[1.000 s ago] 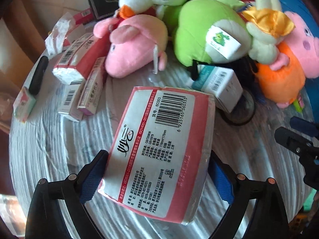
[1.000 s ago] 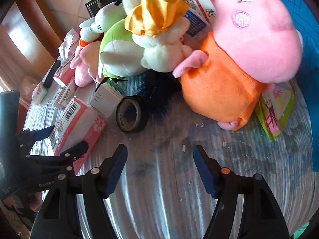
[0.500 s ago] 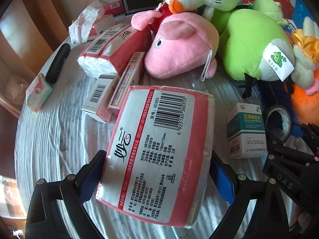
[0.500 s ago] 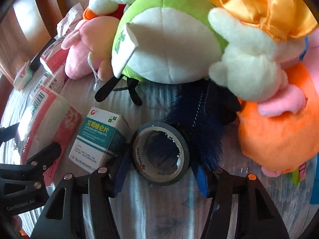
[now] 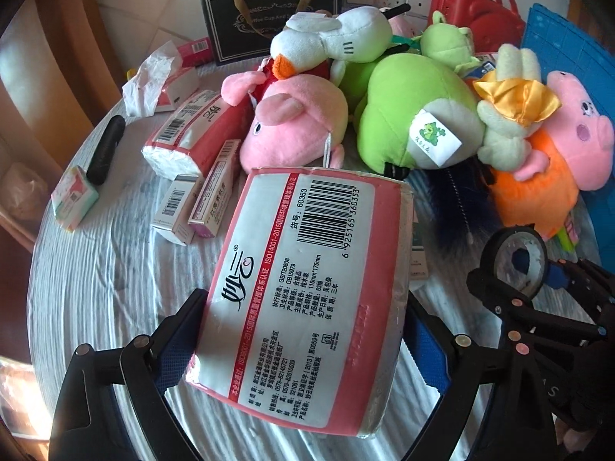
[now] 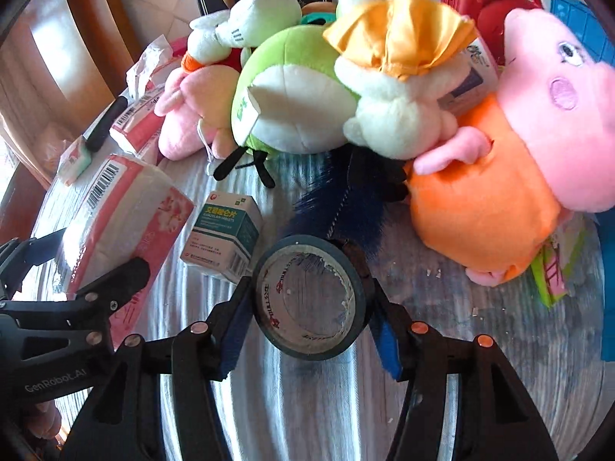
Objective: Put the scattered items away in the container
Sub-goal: 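Carry the tissue pack and tape roll into the blue crate and release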
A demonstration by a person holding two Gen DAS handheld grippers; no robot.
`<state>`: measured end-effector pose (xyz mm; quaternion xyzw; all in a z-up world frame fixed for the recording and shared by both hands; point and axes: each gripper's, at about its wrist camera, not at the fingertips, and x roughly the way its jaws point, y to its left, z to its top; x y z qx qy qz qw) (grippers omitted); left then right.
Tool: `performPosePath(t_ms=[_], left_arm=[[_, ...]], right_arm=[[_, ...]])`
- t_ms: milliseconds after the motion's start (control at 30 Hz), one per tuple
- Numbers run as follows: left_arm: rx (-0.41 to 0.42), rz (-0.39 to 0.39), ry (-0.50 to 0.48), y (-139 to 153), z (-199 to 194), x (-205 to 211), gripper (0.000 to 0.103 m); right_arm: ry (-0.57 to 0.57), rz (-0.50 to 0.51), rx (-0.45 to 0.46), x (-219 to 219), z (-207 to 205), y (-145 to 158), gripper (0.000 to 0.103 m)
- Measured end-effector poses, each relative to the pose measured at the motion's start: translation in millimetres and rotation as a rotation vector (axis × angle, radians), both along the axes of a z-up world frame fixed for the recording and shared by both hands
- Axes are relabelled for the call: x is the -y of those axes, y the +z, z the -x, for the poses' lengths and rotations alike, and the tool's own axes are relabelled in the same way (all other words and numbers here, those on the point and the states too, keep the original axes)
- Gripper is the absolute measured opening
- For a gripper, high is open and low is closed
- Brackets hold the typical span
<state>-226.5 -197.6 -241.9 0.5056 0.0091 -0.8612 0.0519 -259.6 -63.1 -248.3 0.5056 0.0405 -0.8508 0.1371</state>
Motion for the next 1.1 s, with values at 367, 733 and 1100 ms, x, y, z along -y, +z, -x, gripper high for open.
performPosePath(t_ms=[367,733,1100], left_arm=[[-0.184,-0.015,-0.062,80.0,-28.6,-11.6,0.095],[-0.397,-0.033,-0.120,167.4,-36.7,-90.6,0.095],[-0.583,-0.117,-0.151,248.7,-21.5,-308.3,0.095]], right_arm=[[-0.071,-0.013,-0.211,-24.0,-40.7,101.0,0.056],[-0.129,-0.014,-0.459,-88.1,-64.1,215.2,0.056],[-0.171,-0.090,-0.649,-300.6,-70.4,300.2,0.056]])
